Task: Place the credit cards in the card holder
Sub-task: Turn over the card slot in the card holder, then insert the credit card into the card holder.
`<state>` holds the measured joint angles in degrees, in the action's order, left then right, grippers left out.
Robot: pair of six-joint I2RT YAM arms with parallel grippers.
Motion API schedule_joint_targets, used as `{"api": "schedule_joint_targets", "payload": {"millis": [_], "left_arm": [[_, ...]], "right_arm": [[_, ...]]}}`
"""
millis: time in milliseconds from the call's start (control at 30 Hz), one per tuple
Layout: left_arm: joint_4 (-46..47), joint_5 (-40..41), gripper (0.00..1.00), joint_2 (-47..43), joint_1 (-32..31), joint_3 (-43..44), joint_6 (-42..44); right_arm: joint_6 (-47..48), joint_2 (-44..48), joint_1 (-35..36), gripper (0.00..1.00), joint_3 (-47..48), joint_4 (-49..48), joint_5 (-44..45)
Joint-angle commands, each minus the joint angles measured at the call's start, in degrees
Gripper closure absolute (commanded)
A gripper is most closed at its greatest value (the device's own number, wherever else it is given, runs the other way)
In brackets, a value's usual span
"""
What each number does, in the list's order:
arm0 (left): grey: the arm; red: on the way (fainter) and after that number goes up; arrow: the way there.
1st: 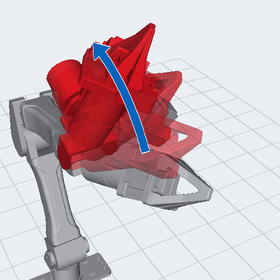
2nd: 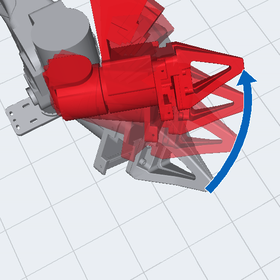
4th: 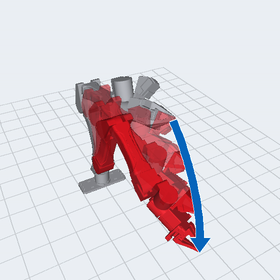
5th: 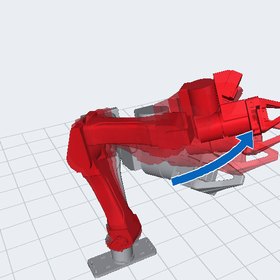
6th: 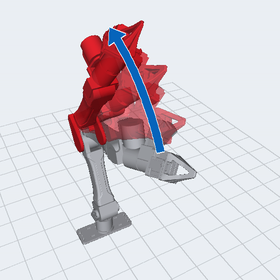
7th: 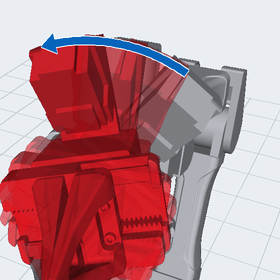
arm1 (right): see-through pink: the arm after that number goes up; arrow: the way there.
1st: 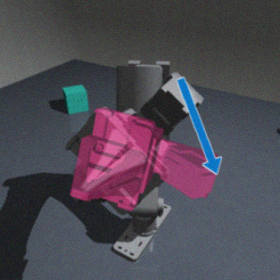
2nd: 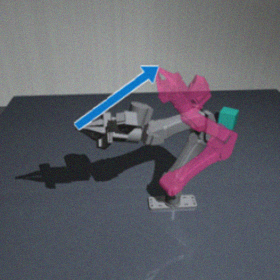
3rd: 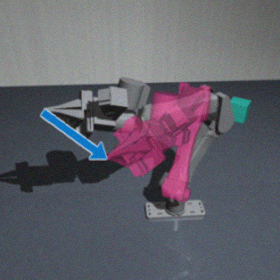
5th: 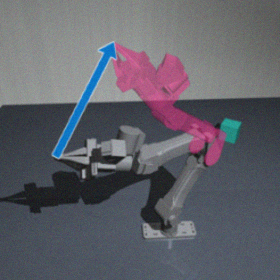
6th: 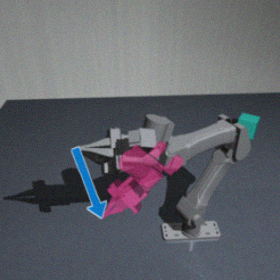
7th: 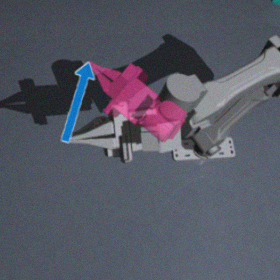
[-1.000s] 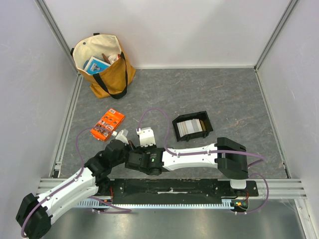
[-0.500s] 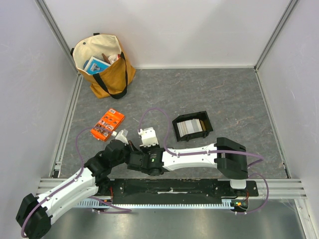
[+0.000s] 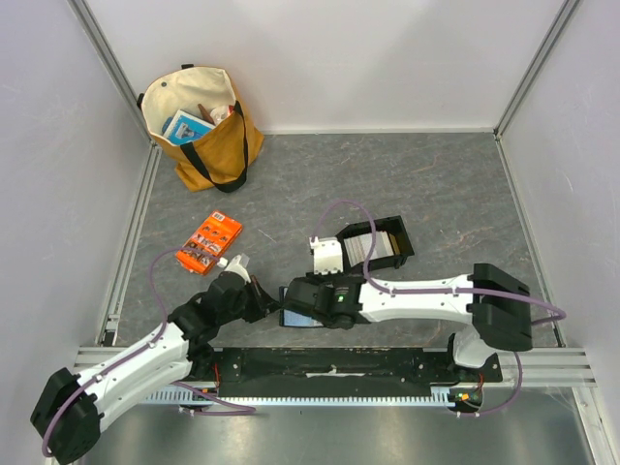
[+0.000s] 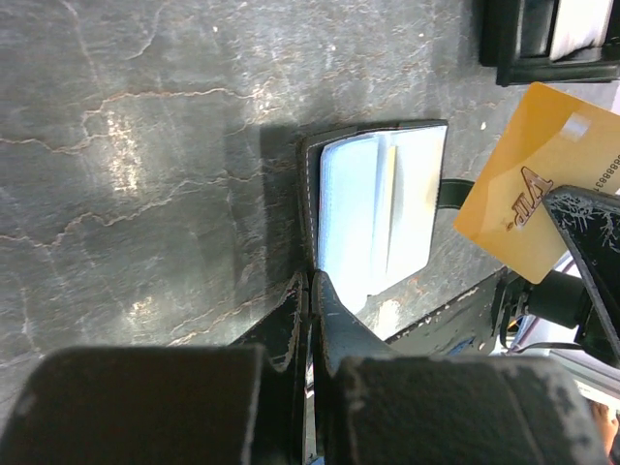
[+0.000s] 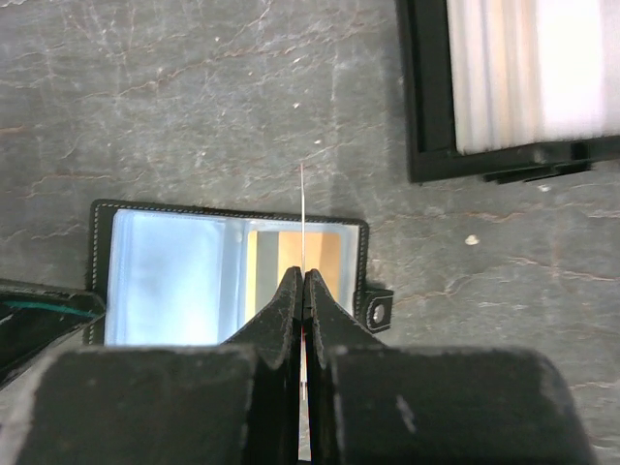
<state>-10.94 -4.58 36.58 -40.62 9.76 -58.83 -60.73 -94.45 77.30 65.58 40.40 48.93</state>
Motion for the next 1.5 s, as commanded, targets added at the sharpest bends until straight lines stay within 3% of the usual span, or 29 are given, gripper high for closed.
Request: {"api": "schedule_joint_targets", "payload": {"millis": [0, 100, 467, 1000, 1300, 1467], "left_arm": [[0.74, 1.24, 0.98, 1.04, -0.16, -0.53, -0.23], [0.48, 2.29, 0.98, 1.48, -0.16, -0.88, -0.15], [0.04, 3.35, 0.98, 4.99, -0.16, -0.97, 0.29], [-0.84, 4.4, 0.98, 4.64, -0.25, -0.35, 0.12], [-1.36, 4.32, 0.98, 3.94, -0.16, -0.53, -0.5], [-0.93, 4.32, 0.98, 3.76, -0.16, -0.62, -0.59]], "right_arm": [[5.52, 5.85, -4.06, 1.0, -7.98, -17.77, -13.45], [5.37, 8.58, -7.85, 1.0, -15.2, -30.26, -25.95], [0.44, 10.96, -12.87, 1.0, -27.69, -47.86, -37.67], [-5.1, 9.55, -14.89, 1.0, -32.88, -49.98, -42.33], [-8.26, 13.59, -13.75, 1.0, -36.23, -51.65, -40.23], [-8.26, 11.23, -13.4, 1.0, -36.48, -53.13, -40.83]]}}
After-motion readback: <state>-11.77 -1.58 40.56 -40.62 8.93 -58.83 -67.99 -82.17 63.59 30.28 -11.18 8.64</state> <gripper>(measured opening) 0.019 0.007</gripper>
